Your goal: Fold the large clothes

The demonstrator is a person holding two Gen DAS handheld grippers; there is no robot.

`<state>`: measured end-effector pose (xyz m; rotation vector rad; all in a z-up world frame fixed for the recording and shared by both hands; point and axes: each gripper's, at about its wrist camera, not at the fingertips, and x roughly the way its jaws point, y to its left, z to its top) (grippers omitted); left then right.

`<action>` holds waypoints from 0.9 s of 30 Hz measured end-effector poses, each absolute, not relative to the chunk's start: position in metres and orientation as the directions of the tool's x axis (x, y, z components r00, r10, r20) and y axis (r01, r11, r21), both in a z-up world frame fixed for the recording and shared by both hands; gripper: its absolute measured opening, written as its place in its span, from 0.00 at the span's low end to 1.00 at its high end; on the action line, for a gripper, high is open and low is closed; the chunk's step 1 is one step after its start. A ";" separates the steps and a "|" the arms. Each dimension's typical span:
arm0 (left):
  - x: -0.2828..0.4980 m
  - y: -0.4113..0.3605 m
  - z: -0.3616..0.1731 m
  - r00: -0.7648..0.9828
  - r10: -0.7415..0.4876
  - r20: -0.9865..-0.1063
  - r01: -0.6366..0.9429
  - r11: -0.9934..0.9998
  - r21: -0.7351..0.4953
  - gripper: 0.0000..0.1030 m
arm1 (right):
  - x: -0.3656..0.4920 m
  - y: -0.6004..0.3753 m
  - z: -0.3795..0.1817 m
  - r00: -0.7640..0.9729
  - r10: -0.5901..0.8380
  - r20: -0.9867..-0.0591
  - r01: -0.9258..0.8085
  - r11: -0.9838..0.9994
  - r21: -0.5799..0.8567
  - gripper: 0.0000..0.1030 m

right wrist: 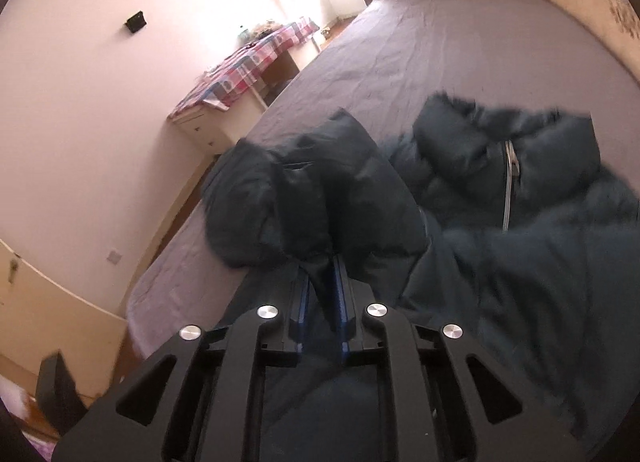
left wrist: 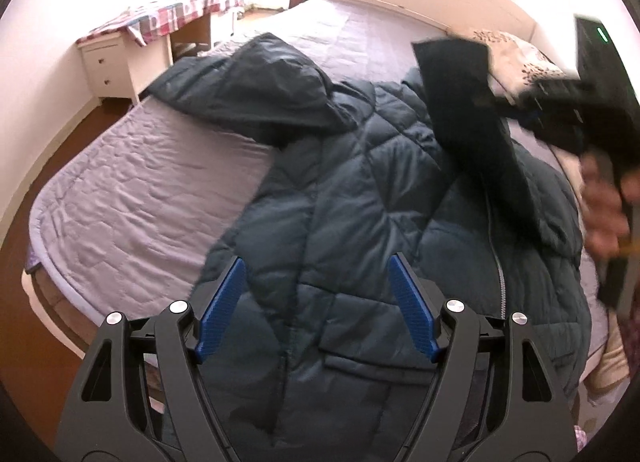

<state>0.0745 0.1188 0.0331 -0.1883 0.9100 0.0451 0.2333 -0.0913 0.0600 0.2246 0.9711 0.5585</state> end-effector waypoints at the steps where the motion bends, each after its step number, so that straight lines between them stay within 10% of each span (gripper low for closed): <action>1: 0.075 0.120 0.035 0.615 -0.038 -0.787 -0.122 0.982 -0.143 0.75 | 0.225 -0.097 0.057 0.425 0.556 -0.714 -0.339 0.830 0.443 0.16; 6: 0.081 0.116 0.042 0.623 -0.038 -0.781 -0.121 0.982 -0.144 0.75 | 0.188 -0.132 0.039 0.389 0.580 -0.716 -0.278 0.815 0.509 0.58; 27: 0.194 0.068 0.022 0.543 -0.001 -0.840 -0.126 0.989 -0.083 0.77 | 0.050 -0.346 -0.007 0.609 0.427 -0.669 0.148 0.767 0.624 0.55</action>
